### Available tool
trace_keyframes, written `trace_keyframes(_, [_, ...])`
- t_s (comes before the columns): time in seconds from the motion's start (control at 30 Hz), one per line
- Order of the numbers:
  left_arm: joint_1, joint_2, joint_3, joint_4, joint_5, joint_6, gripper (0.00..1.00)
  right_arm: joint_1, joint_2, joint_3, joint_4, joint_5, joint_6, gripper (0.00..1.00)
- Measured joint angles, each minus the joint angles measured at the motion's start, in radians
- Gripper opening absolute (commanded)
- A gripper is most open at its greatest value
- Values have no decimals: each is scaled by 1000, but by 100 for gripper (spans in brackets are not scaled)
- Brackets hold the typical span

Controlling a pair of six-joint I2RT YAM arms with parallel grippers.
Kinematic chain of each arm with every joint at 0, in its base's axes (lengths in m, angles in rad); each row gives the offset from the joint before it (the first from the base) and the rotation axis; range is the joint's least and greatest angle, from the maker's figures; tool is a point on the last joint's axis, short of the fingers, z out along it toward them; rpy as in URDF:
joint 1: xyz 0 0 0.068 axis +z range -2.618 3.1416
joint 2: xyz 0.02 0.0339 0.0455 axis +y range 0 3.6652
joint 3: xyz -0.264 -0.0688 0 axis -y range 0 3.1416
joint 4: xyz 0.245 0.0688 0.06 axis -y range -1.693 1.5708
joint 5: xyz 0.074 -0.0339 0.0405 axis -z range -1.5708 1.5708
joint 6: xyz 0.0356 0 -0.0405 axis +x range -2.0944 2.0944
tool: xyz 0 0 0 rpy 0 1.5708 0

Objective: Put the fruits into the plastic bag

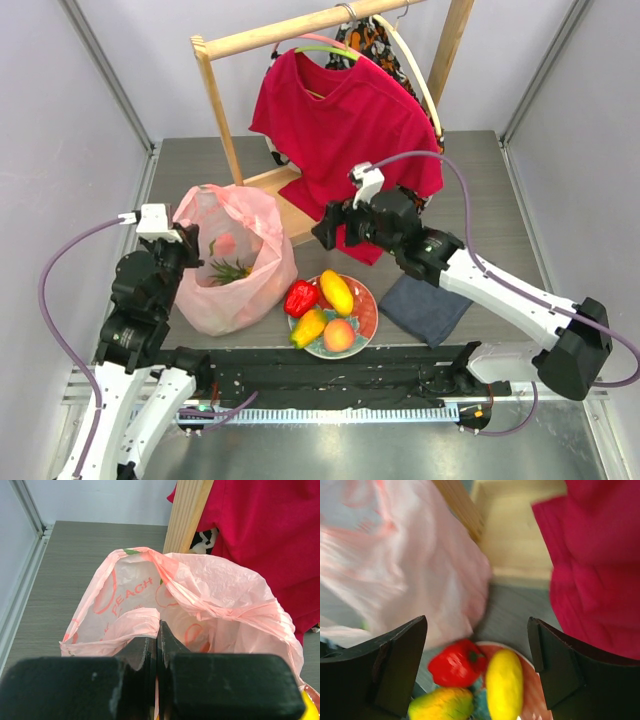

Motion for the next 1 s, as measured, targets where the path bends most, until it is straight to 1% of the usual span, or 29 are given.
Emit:
trace_keyframes(0.2, [0, 5, 0, 0, -13, -30, 0, 18, -2, -185, -109, 79, 47, 89])
trace_keyframes(0.33, [0, 14, 0, -1, -19, -31, 0, 47, -2, -234, -146, 99, 60, 89])
trace_keyframes(0.47, [0, 22, 0, -5, -21, -31, 0, 85, 18, -237, -150, 120, 56, 89])
trace_keyframes(0.77, [0, 24, 0, -9, -24, -31, 0, 164, 131, -220, -179, 155, 26, 89])
trace_keyframes(0.9, [0, 24, 0, -9, -24, -31, 0, 167, 174, -216, -180, 174, 26, 82])
trace_keyframes(1.0, [0, 24, 0, -9, -24, -31, 0, 167, 199, -214, -180, 186, 26, 79])
